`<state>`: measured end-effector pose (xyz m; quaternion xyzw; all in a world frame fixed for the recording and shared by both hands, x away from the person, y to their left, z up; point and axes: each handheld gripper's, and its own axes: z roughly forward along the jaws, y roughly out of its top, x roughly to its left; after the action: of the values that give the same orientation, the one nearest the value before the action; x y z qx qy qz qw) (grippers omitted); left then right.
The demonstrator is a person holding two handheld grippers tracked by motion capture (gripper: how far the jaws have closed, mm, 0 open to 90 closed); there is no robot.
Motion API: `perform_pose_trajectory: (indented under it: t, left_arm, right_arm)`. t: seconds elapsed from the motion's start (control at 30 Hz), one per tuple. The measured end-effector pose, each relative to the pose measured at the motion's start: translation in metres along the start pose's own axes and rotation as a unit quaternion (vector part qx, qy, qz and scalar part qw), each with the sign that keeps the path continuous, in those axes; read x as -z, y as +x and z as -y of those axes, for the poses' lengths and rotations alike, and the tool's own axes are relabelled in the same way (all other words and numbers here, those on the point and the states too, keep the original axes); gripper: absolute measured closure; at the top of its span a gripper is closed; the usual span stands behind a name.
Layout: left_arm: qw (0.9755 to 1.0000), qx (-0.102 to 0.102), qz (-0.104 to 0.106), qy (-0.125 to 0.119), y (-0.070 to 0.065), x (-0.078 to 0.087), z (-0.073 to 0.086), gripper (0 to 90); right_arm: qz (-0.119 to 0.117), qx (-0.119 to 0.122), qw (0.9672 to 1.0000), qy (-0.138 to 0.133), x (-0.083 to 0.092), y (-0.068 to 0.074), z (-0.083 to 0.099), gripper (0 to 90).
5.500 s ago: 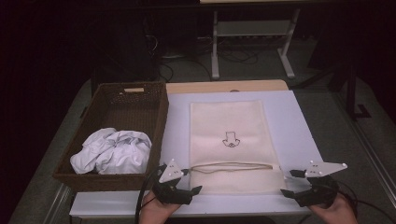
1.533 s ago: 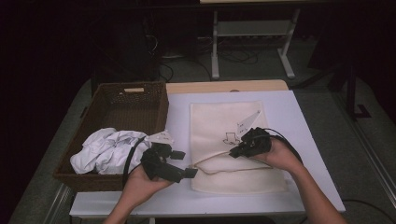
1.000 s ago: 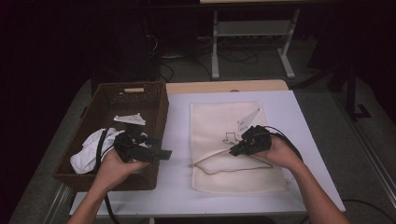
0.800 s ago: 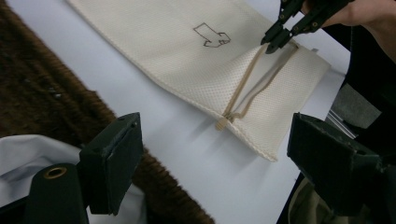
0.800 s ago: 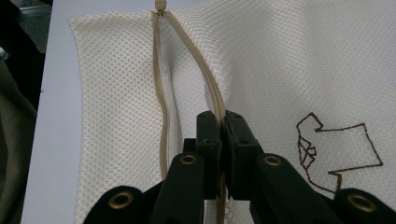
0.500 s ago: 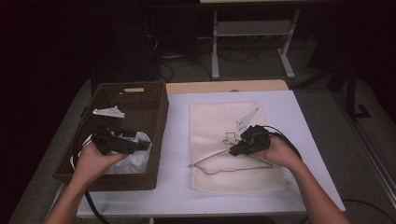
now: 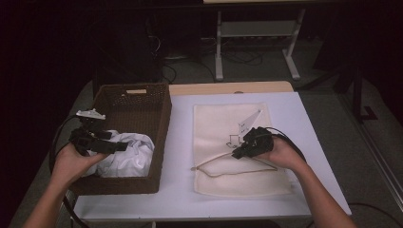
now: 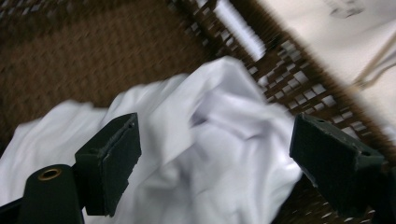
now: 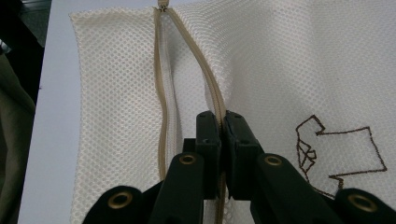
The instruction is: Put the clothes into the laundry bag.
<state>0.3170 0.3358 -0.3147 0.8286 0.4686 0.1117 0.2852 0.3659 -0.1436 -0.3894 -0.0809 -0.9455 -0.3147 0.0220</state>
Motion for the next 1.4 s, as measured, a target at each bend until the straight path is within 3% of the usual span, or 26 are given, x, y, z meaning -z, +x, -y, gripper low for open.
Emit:
perform_pose_trajectory:
  t: [0.07,0.17,0.23,0.3,0.53,0.63,0.7,0.73,0.77,0.87,0.9,1.0,1.03,1.07,1.17,1.3,1.4]
  left_arm:
    - [1.0,0.003,-0.006,0.007,0.003,-0.001,0.004,15.7]
    - [0.9992,0.001,-0.013,0.039,0.004,-0.006,0.009,15.4]
    - [0.997,0.006,0.004,0.077,0.005,-0.014,0.012,14.7]
    - [0.9942,-0.001,0.005,0.107,0.004,-0.023,0.015,14.7]
    - [0.9887,-0.002,0.01,0.15,0.005,-0.039,0.009,9.9]
    - [0.9852,0.006,0.013,0.171,0.008,-0.048,0.006,9.5]
    - [0.9817,0.011,0.012,0.19,0.009,-0.057,0.006,9.9]
    - [0.976,0.007,0.005,0.218,0.008,-0.065,0.006,10.5]
    - [0.9746,0.001,0.0,0.224,0.007,-0.066,0.005,11.7]
    - [0.973,0.0,-0.009,0.231,0.006,-0.069,0.004,14.8]
    - [0.9728,-0.001,-0.014,0.231,0.007,-0.07,0.004,22.8]
    - [0.9731,0.0,-0.012,0.23,0.01,-0.074,0.003,28.5]
    - [0.9733,0.002,-0.01,0.229,0.011,-0.074,0.003,36.1]
    - [0.9737,0.005,-0.006,0.228,0.012,-0.074,0.003,36.1]
    - [0.9751,0.016,0.009,0.221,0.017,-0.074,0.004,48.9]
    - [0.9743,0.048,0.02,0.219,0.023,-0.074,0.003,54.9]
    - [0.9756,0.054,0.031,0.21,0.026,-0.072,0.005,56.2]
  right_arm:
    - [-0.001,0.001,1.0,0.001,0.0,-0.001,-0.001,84.4]
    - [-0.001,0.004,1.0,0.003,-0.001,-0.002,-0.002,84.4]
    - [-0.005,0.002,1.0,0.005,-0.002,-0.003,-0.003,84.4]
    - [-0.006,0.003,1.0,0.007,-0.003,-0.003,-0.003,84.4]
    - [-0.006,0.008,0.9998,0.019,-0.009,-0.001,-0.005,84.4]
    - [-0.005,0.006,0.9999,0.015,-0.007,-0.002,-0.004,84.4]
    - [-0.006,0.004,0.9999,0.016,-0.007,-0.002,-0.004,84.4]
    - [-0.006,0.003,0.9999,0.015,-0.007,-0.003,-0.004,84.4]
    - [-0.006,0.004,0.9998,0.016,-0.008,-0.003,-0.003,84.4]
    - [-0.006,0.006,0.9998,0.02,-0.009,-0.003,-0.004,84.4]
    - [-0.006,0.006,0.9998,0.019,-0.009,-0.003,-0.005,84.4]
    - [-0.003,0.007,0.9998,0.019,-0.008,-0.002,-0.005,84.3]
    - [-0.001,0.008,0.9998,0.016,-0.006,-0.001,-0.005,84.3]
    - [-0.001,0.008,0.9998,0.016,-0.006,-0.001,-0.005,84.3]
    - [0.005,0.006,0.9999,0.012,-0.003,0.0,-0.005,84.2]
    - [0.002,0.001,0.9999,0.011,-0.004,-0.001,-0.004,84.2]
    - [0.001,-0.001,1.0,0.009,-0.003,-0.002,-0.003,84.2]
